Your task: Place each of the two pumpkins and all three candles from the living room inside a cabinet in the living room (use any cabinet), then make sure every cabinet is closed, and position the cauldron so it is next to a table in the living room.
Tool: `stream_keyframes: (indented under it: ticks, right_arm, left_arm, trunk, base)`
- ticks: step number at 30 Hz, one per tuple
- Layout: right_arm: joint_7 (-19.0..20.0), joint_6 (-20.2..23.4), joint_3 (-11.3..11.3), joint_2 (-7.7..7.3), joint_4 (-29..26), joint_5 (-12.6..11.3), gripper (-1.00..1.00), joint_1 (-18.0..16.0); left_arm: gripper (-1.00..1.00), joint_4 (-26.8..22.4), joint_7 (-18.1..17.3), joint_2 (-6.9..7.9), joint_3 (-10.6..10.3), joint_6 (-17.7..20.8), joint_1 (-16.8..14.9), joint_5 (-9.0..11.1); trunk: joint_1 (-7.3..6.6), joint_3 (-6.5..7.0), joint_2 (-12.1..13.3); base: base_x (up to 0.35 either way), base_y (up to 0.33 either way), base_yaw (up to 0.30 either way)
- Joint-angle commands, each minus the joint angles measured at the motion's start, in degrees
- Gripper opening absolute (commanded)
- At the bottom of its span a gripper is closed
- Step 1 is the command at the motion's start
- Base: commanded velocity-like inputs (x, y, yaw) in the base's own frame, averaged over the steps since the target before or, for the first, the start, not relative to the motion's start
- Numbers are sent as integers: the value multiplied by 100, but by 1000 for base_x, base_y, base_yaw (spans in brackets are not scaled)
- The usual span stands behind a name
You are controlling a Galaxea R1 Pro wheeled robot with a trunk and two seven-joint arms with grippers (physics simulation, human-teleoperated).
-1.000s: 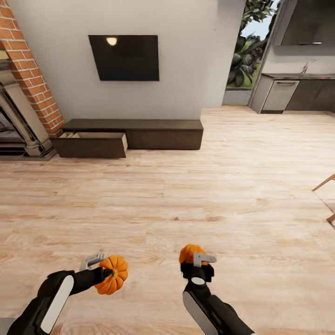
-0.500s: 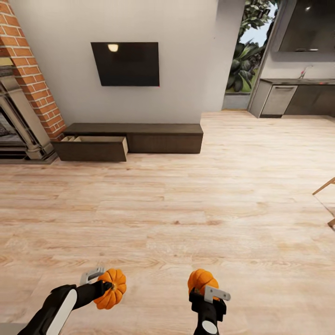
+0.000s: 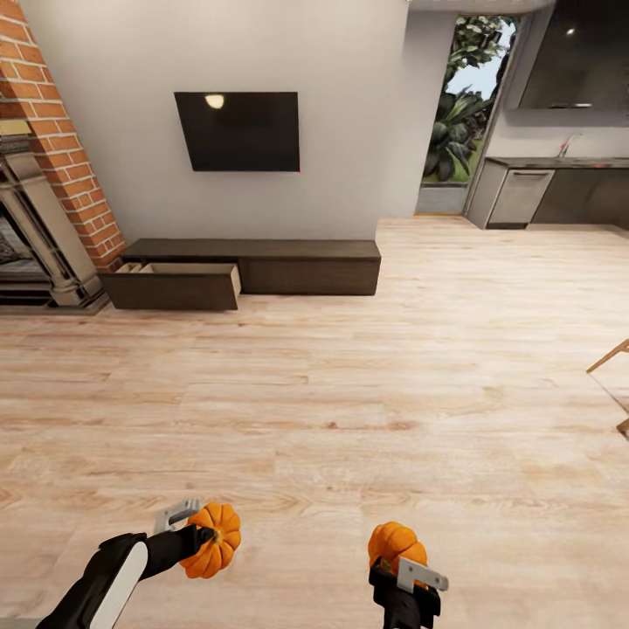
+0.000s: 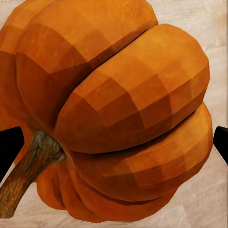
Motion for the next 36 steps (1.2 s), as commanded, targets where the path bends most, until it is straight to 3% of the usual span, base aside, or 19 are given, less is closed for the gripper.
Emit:
stream_keyframes:
  ticks: [1, 10, 19, 36]
  right_arm:
    - [18, -21, -3, 0, 15, 2, -100, -1]
    - [66, -97, 7, -12, 129, 1, -100, -1]
    - [78, -377, 28, 45, 942, 26, -100, -1]
    - [70, -438, 21, 100, 968, 28, -100, -1]
  left_arm:
    - [-100, 0, -2, 0, 0, 1, 0, 0]
    - [-100, 0, 0, 0, 0, -6, 0, 0]
    - [-100, 9, 9, -2, 0, -6, 0, 0]
    - [-100, 18, 9, -16, -5, -9, 0, 0]
  trunk:
    - [0, 10, 0]
    - [0, 96, 0]
    - [0, 116, 0]
    - [0, 119, 0]
  base:
    - [0, 0, 0]
    - [16, 2, 0]
    - [279, 20, 0]
    - [308, 71, 0]
